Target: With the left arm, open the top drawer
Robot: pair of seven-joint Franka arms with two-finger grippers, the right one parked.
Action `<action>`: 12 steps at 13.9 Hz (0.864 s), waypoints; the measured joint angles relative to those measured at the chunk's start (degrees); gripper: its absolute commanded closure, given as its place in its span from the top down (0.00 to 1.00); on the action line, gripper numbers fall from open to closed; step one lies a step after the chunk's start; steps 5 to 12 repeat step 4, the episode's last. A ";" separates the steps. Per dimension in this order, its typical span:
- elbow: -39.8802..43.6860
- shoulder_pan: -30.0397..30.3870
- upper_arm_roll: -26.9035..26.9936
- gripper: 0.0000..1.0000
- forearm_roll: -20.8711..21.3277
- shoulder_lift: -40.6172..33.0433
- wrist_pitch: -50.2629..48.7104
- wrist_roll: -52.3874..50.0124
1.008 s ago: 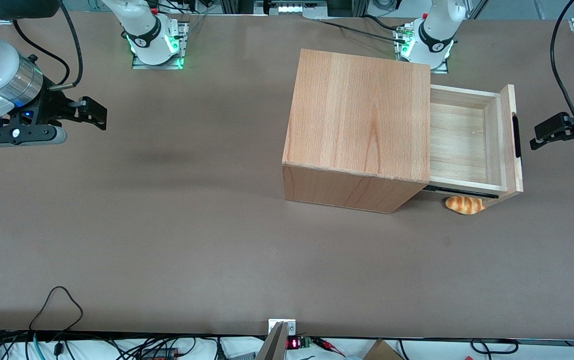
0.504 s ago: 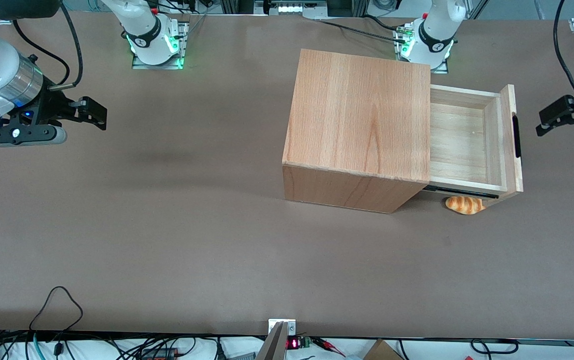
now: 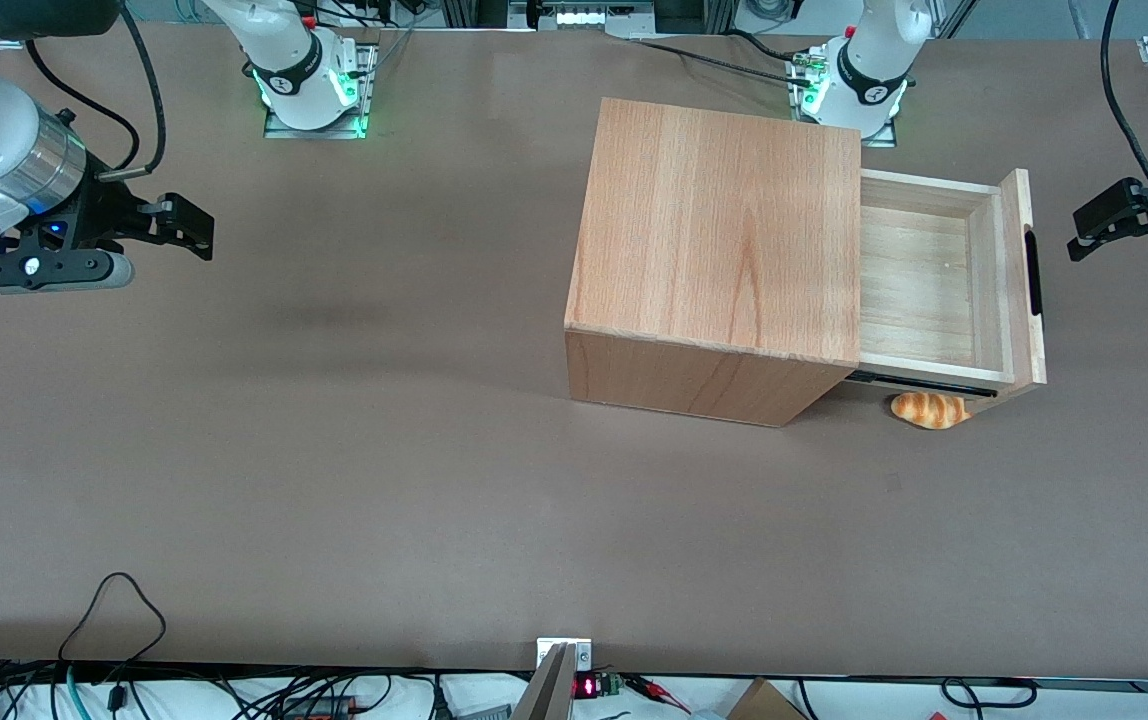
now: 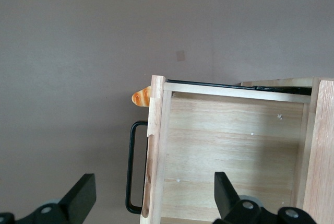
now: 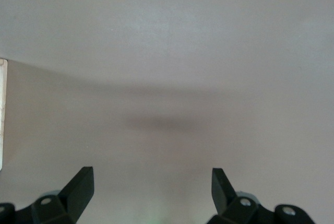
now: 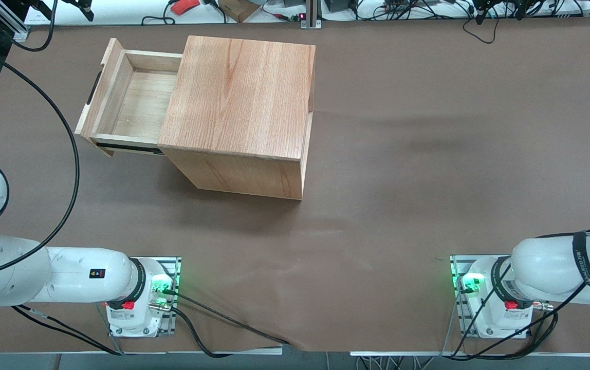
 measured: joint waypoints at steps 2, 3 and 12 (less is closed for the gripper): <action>0.00 0.45 -0.66 1.00 0.00 0.00 0.21 -0.11; 0.00 0.54 -0.83 1.00 0.00 -0.01 0.25 -0.12; 0.00 0.58 -0.90 1.00 0.00 -0.02 0.30 -0.12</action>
